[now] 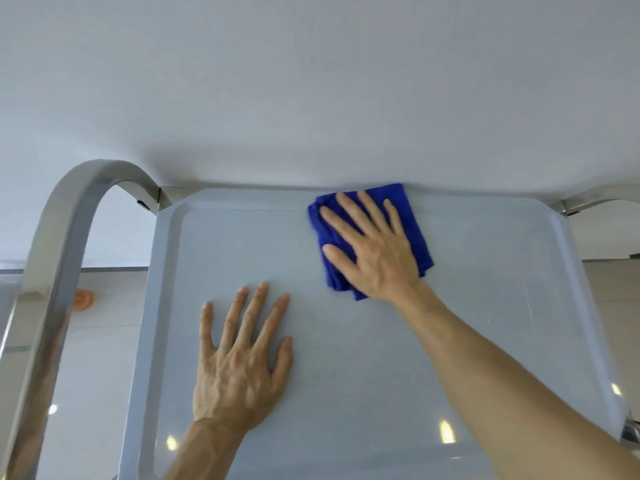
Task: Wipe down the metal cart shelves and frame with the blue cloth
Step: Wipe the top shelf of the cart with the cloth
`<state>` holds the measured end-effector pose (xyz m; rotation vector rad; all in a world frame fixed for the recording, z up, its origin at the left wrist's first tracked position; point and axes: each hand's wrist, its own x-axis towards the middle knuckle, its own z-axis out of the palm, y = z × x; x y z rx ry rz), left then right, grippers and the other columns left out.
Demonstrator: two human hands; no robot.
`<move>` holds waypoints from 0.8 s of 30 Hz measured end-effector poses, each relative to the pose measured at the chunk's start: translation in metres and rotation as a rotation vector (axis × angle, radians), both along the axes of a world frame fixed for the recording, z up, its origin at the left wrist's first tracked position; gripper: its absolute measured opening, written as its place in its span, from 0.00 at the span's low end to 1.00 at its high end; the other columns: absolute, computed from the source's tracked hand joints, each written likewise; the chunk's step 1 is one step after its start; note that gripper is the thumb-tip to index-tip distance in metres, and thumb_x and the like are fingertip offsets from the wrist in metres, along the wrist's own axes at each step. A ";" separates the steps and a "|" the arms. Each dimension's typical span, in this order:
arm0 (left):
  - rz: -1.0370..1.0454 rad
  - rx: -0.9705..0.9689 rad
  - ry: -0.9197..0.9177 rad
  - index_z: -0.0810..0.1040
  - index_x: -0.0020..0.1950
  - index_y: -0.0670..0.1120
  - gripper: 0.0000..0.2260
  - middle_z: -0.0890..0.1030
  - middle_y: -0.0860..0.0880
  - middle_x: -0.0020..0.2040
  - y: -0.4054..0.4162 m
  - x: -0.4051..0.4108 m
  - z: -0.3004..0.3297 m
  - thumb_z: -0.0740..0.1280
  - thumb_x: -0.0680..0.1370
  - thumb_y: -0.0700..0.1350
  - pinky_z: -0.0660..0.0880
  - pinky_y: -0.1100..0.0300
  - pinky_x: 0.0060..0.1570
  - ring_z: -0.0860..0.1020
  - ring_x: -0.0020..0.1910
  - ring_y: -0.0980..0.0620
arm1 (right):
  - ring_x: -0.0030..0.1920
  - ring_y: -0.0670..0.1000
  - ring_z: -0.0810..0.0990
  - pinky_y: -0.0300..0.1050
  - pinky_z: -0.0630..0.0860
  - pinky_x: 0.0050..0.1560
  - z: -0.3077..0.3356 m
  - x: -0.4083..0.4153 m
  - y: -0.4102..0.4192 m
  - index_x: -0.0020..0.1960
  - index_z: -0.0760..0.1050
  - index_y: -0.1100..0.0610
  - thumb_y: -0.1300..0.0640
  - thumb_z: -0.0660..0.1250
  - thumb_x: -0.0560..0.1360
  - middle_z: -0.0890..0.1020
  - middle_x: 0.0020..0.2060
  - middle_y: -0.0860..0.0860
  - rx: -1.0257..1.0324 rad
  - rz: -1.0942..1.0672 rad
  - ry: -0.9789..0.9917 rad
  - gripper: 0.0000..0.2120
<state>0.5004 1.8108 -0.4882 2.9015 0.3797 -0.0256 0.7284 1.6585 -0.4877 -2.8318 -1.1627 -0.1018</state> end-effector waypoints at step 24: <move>0.032 0.070 0.022 0.61 0.79 0.56 0.25 0.63 0.49 0.79 -0.005 0.000 0.002 0.51 0.81 0.58 0.50 0.38 0.76 0.59 0.79 0.47 | 0.80 0.55 0.55 0.67 0.57 0.75 0.001 -0.128 -0.167 0.79 0.57 0.40 0.35 0.53 0.81 0.60 0.80 0.46 -0.055 -0.039 0.107 0.29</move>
